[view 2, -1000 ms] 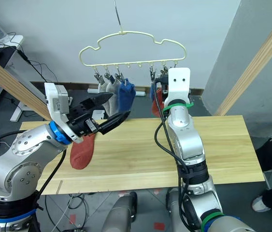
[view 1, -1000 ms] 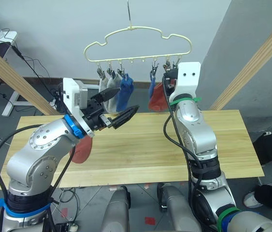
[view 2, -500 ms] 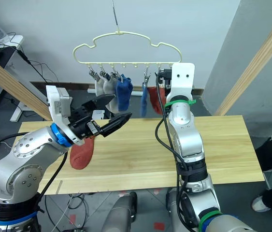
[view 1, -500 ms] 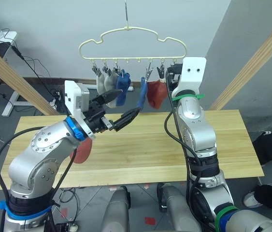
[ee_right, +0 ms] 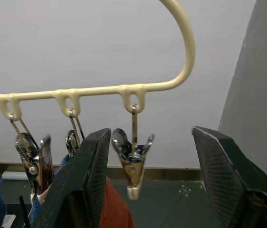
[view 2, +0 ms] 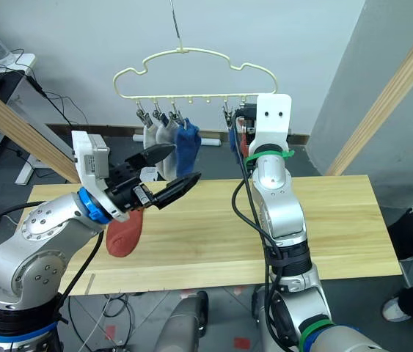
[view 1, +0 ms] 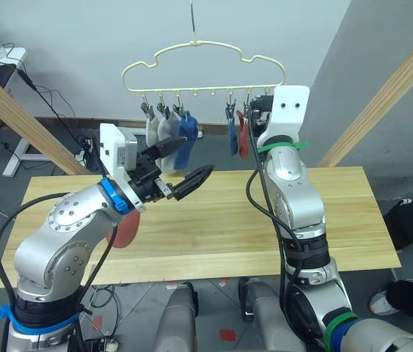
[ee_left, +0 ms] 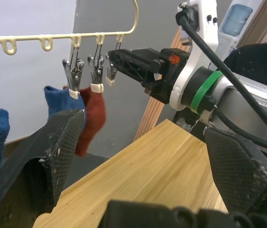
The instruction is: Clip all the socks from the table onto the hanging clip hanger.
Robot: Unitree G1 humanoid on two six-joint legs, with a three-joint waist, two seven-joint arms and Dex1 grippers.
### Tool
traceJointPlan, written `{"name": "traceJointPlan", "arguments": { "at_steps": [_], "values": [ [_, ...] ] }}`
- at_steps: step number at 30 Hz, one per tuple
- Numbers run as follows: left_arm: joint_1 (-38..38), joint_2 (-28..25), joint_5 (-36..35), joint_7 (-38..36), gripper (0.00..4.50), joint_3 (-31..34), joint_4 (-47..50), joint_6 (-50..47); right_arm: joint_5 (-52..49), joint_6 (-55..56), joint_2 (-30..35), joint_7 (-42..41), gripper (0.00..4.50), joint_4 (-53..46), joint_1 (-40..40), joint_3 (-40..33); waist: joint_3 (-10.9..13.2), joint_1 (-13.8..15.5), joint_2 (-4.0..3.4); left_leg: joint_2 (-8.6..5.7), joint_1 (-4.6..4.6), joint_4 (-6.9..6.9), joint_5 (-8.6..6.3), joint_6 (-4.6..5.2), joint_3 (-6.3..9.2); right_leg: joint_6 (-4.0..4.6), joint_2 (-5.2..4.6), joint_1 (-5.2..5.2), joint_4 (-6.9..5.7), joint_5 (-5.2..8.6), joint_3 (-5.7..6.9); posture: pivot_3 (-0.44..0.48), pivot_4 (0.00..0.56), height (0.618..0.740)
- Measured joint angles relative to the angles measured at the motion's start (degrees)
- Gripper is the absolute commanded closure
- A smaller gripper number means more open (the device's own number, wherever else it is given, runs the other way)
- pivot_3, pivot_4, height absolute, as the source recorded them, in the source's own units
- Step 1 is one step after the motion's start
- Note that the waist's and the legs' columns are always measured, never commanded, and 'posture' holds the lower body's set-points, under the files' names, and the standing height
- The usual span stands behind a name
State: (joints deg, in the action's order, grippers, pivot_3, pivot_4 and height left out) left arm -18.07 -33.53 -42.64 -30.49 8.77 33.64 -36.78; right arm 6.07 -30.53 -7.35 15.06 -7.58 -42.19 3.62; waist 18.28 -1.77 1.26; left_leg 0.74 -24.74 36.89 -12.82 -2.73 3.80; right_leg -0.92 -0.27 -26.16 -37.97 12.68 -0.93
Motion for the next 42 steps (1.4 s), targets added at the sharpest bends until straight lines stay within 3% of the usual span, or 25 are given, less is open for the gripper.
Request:
{"name": "traceJointPlan", "arguments": {
  "at_steps": [42],
  "values": [
    [0.0, 0.2, 0.1, 1.2, 0.0, -1.1, 0.2, 0.0, 0.1, -1.7, -0.1, -0.5, 1.64, -0.9, 0.9, 1.8, 0.0, 0.0, 0.0, 0.0, 0.0, 0.0, 0.0, 0.0, 0.0, 0.0, 0.0, 0.0, 0.01, 0.0, -0.01, 0.05, 0.333, 0.74]
  ]
}}
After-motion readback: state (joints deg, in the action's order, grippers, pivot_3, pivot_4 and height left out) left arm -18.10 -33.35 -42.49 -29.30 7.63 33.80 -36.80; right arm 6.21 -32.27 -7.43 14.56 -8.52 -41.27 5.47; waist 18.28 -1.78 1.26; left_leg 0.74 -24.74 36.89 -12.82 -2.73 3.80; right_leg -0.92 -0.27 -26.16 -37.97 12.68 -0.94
